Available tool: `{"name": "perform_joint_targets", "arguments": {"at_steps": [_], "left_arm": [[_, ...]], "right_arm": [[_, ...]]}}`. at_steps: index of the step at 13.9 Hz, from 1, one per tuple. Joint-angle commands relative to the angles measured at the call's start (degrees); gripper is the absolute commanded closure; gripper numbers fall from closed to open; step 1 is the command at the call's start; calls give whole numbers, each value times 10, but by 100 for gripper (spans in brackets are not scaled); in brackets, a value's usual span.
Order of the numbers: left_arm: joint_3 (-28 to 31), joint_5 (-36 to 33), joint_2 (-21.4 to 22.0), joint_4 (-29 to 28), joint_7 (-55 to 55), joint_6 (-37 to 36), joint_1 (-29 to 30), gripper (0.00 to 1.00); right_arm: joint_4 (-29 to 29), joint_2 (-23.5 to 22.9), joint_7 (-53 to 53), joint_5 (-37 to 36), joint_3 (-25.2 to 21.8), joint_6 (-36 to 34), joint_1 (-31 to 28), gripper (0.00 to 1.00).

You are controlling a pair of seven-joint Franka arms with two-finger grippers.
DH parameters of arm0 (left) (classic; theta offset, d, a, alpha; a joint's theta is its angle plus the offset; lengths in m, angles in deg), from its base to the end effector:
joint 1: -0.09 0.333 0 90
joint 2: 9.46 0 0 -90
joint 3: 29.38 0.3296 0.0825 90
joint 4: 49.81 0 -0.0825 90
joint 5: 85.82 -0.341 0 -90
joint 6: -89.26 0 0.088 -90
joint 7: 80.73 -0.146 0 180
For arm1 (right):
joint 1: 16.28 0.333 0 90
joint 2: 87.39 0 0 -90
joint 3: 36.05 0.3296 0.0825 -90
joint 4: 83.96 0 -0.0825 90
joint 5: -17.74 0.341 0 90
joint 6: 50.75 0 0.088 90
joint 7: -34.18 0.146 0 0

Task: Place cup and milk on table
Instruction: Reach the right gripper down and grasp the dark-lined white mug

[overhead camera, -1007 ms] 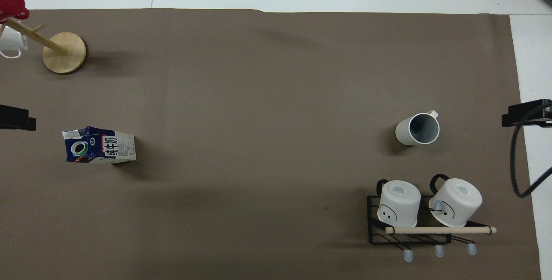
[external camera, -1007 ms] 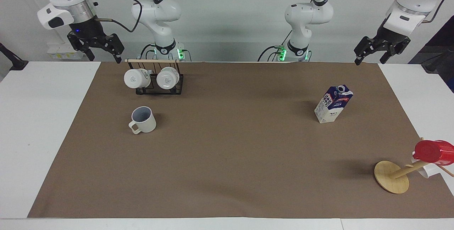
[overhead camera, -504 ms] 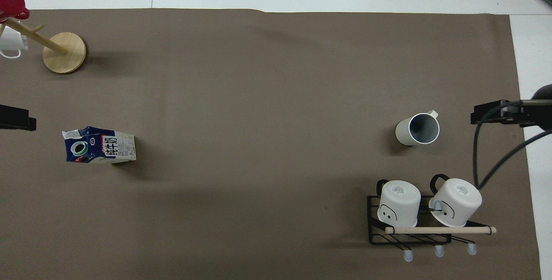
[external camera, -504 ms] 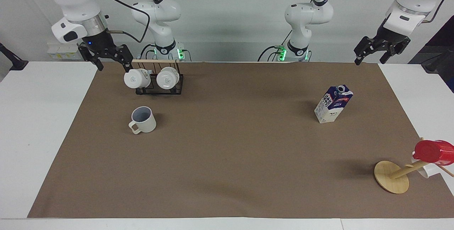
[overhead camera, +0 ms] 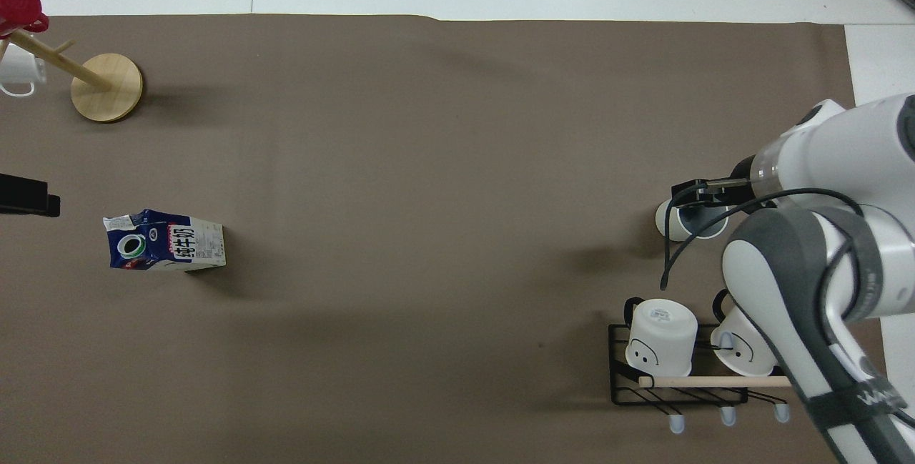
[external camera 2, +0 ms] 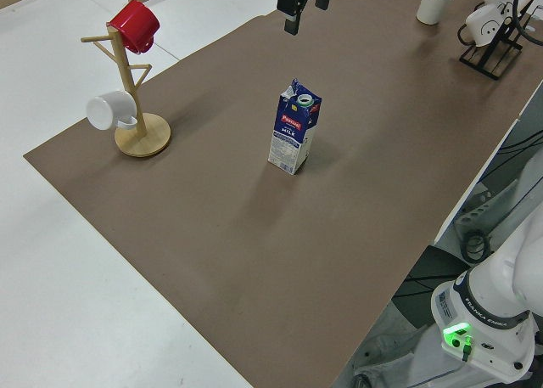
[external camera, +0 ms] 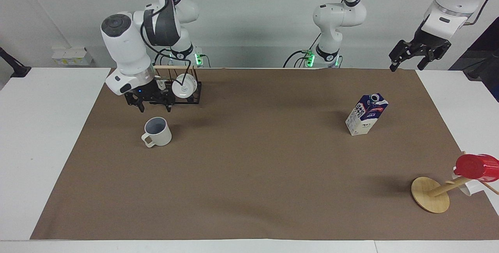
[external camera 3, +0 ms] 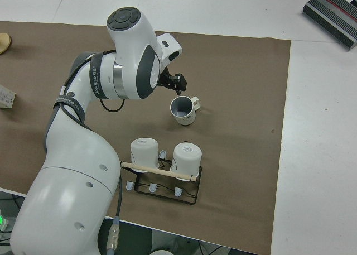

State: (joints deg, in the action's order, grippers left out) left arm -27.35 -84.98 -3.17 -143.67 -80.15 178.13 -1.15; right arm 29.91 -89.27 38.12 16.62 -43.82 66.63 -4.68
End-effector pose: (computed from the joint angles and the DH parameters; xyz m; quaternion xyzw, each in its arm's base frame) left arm 0.4744 0.0054 0.6226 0.9998 0.0116 0.0113 0.0092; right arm 0.5272 0.0341 0.4426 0.9998 0.0035 0.0151 0.0100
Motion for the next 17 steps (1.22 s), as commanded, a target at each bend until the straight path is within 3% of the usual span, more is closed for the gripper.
{"name": "perform_joint_targets", "arguments": {"at_steps": [1, 8, 15, 17], "left_arm": [[3, -10, -6, 15, 6, -15, -4, 0], [3, -10, -6, 15, 6, -15, -4, 0], [3, -10, -6, 15, 6, -15, -4, 0], [3, -10, -6, 15, 6, -15, -4, 0]], "right_arm": [[32, 0, 11, 7, -1, 44, -3, 0], [86, -46, 12, 7, -1, 145, 3, 0], [87, -79, 14, 7, -1, 167, 3, 2], [86, -79, 14, 7, 0, 167, 3, 44]]}}
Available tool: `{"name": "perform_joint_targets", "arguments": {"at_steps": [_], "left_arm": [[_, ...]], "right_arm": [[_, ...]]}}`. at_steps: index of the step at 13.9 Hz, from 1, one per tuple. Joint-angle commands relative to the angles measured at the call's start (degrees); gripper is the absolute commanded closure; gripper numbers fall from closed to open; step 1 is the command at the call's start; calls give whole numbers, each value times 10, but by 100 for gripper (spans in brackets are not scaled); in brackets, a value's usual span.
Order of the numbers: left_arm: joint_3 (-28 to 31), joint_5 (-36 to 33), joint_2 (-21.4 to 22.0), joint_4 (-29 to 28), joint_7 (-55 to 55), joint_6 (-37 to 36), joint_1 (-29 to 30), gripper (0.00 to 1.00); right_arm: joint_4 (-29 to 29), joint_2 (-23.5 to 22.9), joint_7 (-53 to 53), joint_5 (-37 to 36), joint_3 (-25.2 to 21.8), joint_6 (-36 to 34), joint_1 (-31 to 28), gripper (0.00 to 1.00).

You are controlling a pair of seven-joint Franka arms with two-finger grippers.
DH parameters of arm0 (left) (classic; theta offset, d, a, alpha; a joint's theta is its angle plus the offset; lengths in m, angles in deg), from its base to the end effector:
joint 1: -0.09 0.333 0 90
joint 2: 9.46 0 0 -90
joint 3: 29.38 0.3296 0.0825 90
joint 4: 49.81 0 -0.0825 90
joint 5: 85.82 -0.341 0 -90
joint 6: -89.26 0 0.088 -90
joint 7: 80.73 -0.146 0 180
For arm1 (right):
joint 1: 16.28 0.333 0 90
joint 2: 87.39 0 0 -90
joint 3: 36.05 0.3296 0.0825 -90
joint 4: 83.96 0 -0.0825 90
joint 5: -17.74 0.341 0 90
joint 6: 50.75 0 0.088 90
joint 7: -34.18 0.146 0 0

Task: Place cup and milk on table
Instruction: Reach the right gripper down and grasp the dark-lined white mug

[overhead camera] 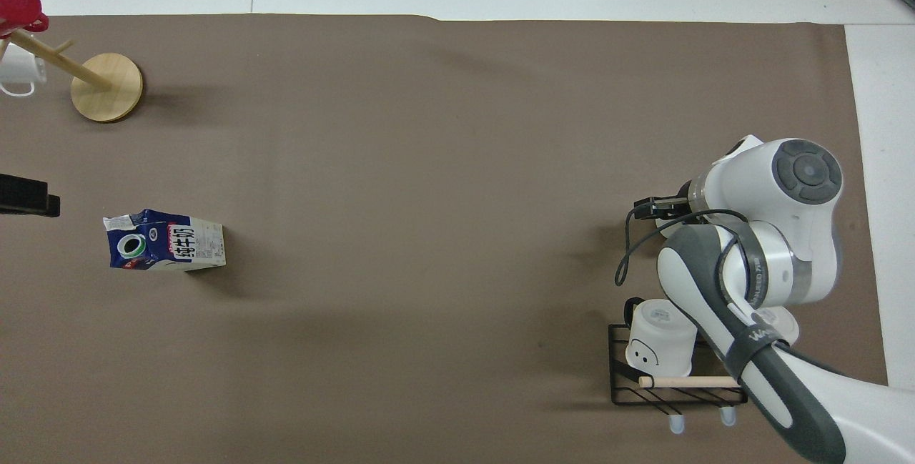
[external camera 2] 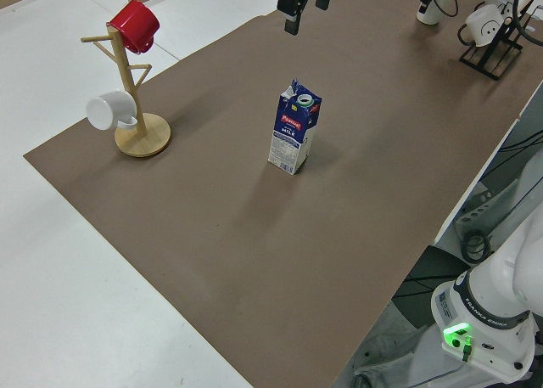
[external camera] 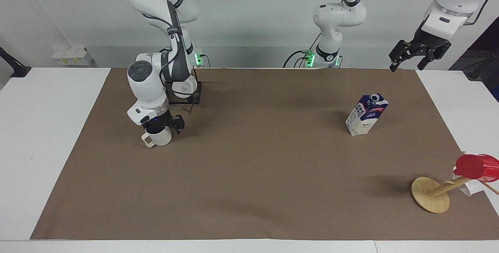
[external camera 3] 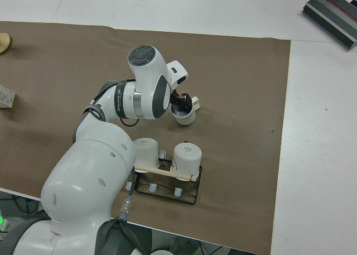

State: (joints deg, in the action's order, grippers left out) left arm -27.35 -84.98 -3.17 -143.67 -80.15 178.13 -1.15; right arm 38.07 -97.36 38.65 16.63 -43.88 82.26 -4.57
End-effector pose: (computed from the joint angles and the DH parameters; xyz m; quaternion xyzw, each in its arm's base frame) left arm 0.4744 0.0054 0.6226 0.9998 0.0116 0.0113 0.0092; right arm 0.5363 0.0366 0.3329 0.9998 0.0025 0.0109 0.0182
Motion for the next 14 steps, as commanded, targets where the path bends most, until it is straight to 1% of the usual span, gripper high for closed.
{"name": "perform_joint_targets", "arguments": {"at_steps": [1, 2, 3, 5, 7, 9, 10, 12, 14], "left_arm": [[3, -10, -6, 15, 6, -15, -4, 0], [3, -10, -6, 15, 6, -15, -4, 0], [3, -10, -6, 15, 6, -15, -4, 0], [3, -10, -6, 15, 6, -15, -4, 0], [3, -10, -6, 15, 6, -15, -4, 0], [3, -10, -6, 15, 6, -15, -4, 0], [3, -10, -6, 15, 6, -15, -4, 0], [3, -10, -6, 15, 6, -15, -4, 0], [3, -10, -6, 15, 6, -15, -4, 0]], "right_arm": [[4, 1, 9, 7, 0, 10, 2, 67], [3, 1, 10, 7, 1, 10, 2, 86], [2, 0, 10, 7, 1, 10, 2, 100], [-7, -6, 21, 7, 1, 9, 2, 100], [-28, -16, 37, 10, 1, 6, 1, 100], [-47, -25, 55, 50, 1, 2, 2, 100], [-59, -25, 64, 59, 0, -2, 2, 100], [-82, -22, 126, 59, 1, -12, 10, 100], [-108, -18, 172, 57, 1, -31, 35, 100]]}}
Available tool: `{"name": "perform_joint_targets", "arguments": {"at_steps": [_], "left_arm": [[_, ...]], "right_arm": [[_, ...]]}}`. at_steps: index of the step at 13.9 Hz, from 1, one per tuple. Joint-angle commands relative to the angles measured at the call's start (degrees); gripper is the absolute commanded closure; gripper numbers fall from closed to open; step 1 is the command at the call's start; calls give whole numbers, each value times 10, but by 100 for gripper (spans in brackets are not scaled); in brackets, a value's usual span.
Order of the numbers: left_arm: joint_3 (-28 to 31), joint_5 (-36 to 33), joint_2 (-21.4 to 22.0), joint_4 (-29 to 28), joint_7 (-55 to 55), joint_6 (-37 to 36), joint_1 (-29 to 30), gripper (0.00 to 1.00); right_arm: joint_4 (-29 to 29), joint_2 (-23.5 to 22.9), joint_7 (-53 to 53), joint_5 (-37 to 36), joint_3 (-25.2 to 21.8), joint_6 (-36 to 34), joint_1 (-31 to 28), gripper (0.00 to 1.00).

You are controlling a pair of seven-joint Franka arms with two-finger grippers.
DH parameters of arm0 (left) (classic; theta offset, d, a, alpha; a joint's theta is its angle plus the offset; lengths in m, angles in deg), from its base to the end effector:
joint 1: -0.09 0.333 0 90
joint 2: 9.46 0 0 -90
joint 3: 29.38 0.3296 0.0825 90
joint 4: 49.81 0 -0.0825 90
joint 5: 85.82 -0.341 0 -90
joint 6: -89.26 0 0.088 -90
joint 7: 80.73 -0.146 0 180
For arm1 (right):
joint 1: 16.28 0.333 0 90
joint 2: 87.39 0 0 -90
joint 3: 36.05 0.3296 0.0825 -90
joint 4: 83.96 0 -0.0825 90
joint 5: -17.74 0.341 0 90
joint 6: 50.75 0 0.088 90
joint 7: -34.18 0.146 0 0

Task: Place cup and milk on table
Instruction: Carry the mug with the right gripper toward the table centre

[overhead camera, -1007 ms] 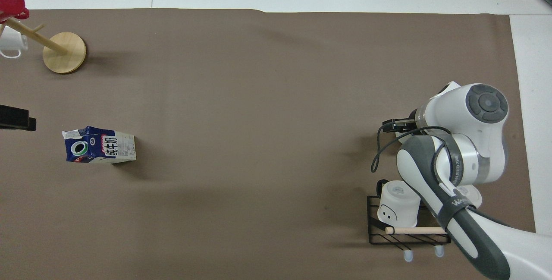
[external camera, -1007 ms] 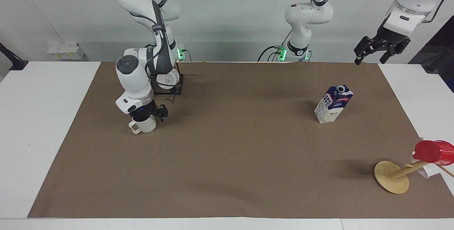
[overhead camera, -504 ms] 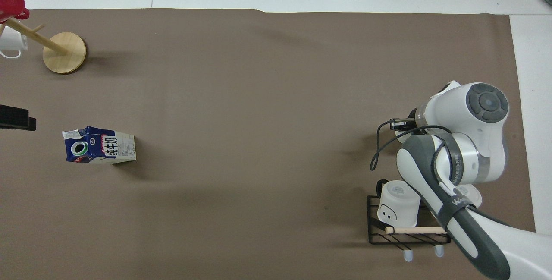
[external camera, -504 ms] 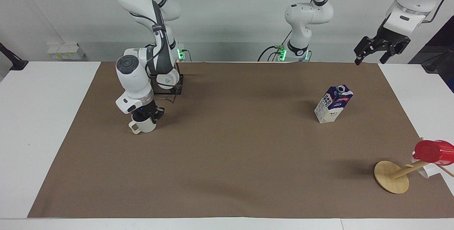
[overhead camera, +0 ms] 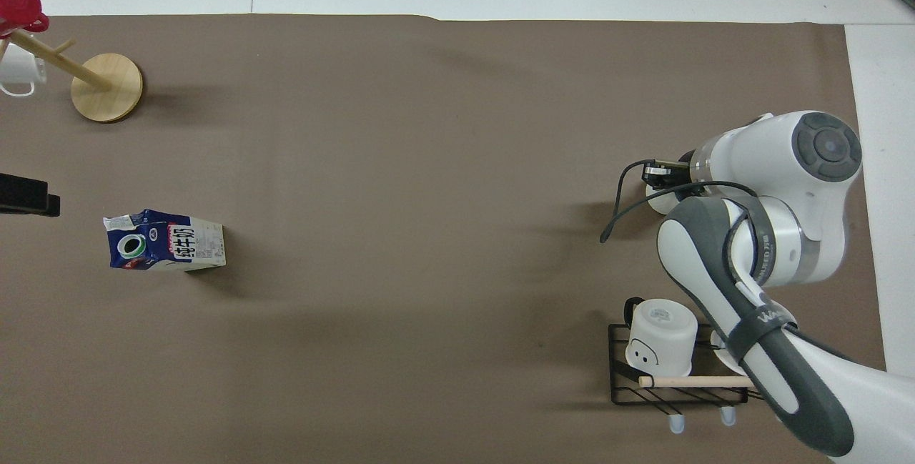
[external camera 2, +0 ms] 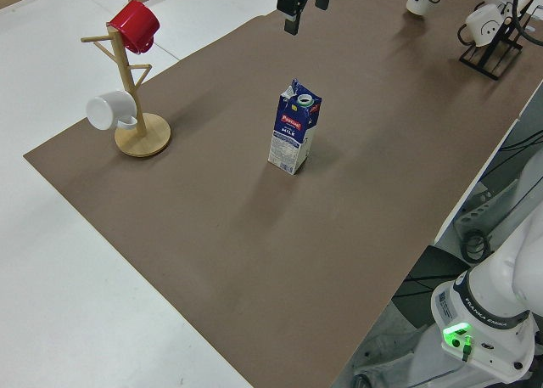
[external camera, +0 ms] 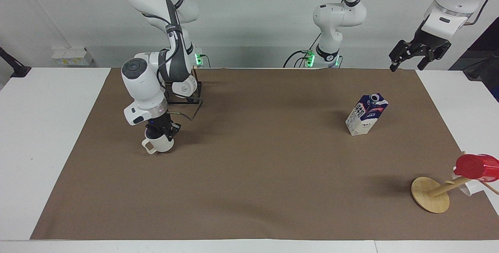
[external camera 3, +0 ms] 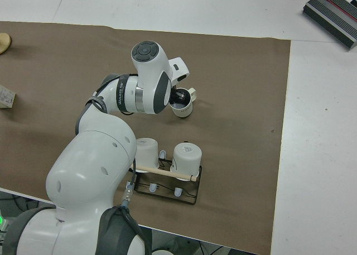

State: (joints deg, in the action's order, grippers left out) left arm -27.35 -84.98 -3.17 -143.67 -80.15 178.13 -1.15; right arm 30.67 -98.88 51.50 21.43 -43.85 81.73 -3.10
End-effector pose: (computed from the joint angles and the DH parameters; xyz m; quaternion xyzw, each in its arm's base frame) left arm 0.4744 0.0054 0.6226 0.9998 0.0116 0.0113 0.0092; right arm 0.5711 0.0595 0.3709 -0.9909 0.1220 -0.0532 0.0224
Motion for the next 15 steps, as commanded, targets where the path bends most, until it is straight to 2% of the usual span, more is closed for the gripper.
{"name": "perform_joint_targets", "arguments": {"at_steps": [1, 4, 8, 15], "left_arm": [[3, -10, -6, 15, 6, -15, -4, 0], [6, -10, -6, 15, 5, -16, -3, 0], [6, -11, -6, 17, 5, -14, -4, 0], [1, -8, 4, 13, -1, -12, -13, 0]], "right_arm": [[-50, -3, 62, 2, 0, -45, 29, 100], [-105, -6, 112, -1, 0, -105, 55, 100], [-115, -11, 224, -50, 1, -107, 127, 100], [-177, -89, 423, -52, 1, -106, 247, 100]]}}
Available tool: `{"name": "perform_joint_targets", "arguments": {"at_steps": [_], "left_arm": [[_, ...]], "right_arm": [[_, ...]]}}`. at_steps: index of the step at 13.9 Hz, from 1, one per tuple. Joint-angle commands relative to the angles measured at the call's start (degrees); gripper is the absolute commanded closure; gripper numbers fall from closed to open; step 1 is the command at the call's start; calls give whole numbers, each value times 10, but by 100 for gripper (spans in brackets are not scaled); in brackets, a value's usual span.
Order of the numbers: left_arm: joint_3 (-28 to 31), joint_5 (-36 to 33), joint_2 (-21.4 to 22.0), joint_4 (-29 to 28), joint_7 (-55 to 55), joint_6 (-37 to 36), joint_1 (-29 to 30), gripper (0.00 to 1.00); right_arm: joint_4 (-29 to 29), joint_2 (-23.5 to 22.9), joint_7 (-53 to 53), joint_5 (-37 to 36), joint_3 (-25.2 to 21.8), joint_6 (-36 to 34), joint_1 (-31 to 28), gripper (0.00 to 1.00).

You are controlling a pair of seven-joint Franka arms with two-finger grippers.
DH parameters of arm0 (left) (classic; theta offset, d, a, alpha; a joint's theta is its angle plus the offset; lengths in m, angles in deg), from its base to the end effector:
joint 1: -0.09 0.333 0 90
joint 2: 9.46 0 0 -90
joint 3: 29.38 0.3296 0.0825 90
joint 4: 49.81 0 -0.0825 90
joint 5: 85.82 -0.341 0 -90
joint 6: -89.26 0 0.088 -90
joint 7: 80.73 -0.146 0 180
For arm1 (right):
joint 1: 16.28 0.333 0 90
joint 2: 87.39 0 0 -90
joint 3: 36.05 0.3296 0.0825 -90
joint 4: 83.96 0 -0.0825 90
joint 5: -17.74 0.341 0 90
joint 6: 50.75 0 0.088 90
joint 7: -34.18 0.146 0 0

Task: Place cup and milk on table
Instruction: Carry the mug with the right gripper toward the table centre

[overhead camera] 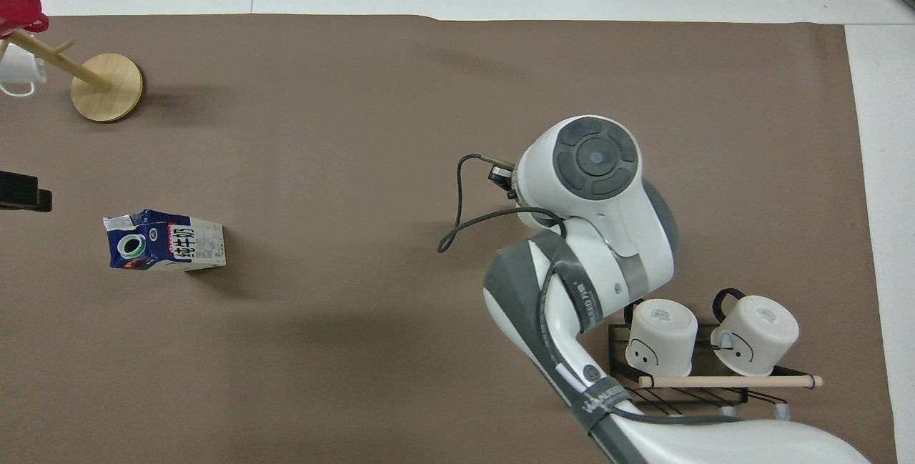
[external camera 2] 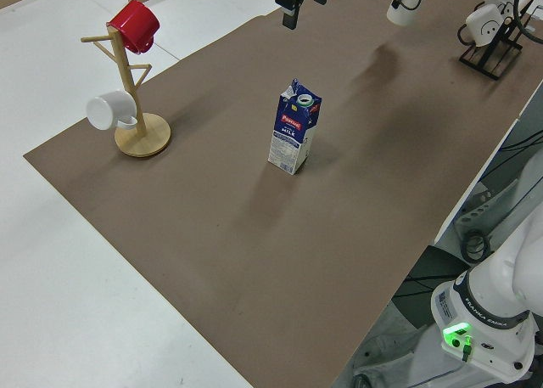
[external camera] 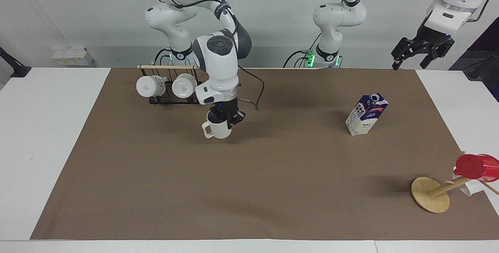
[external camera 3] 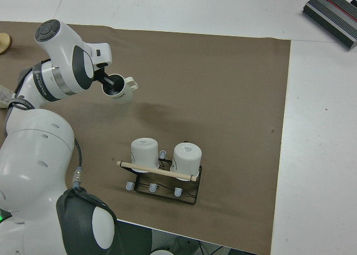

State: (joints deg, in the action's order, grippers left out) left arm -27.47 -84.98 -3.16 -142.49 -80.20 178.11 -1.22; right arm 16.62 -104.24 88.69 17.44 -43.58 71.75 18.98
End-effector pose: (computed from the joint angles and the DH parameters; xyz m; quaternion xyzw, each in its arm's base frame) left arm 0.4752 0.0038 0.6314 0.9997 0.0095 0.0215 0.0091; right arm 0.5422 0.2915 0.4045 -0.9727 0.2265 -0.0481 0.0140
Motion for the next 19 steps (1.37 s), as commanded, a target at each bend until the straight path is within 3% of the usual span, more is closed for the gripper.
{"name": "perform_joint_targets", "arguments": {"at_steps": [1, 10, 19], "left_arm": [[1, -8, 9, -8, 1, -10, -12, 0], [1, -7, 13, -34, 6, 7, -12, 0], [2, -7, 12, -109, -3, 70, -4, 0]], "right_arm": [[-45, -49, 74, -12, -2, -2, 41, 100], [-57, -95, 122, -32, -2, 28, 91, 100], [-42, -96, 89, -35, -1, 67, 97, 100]]}}
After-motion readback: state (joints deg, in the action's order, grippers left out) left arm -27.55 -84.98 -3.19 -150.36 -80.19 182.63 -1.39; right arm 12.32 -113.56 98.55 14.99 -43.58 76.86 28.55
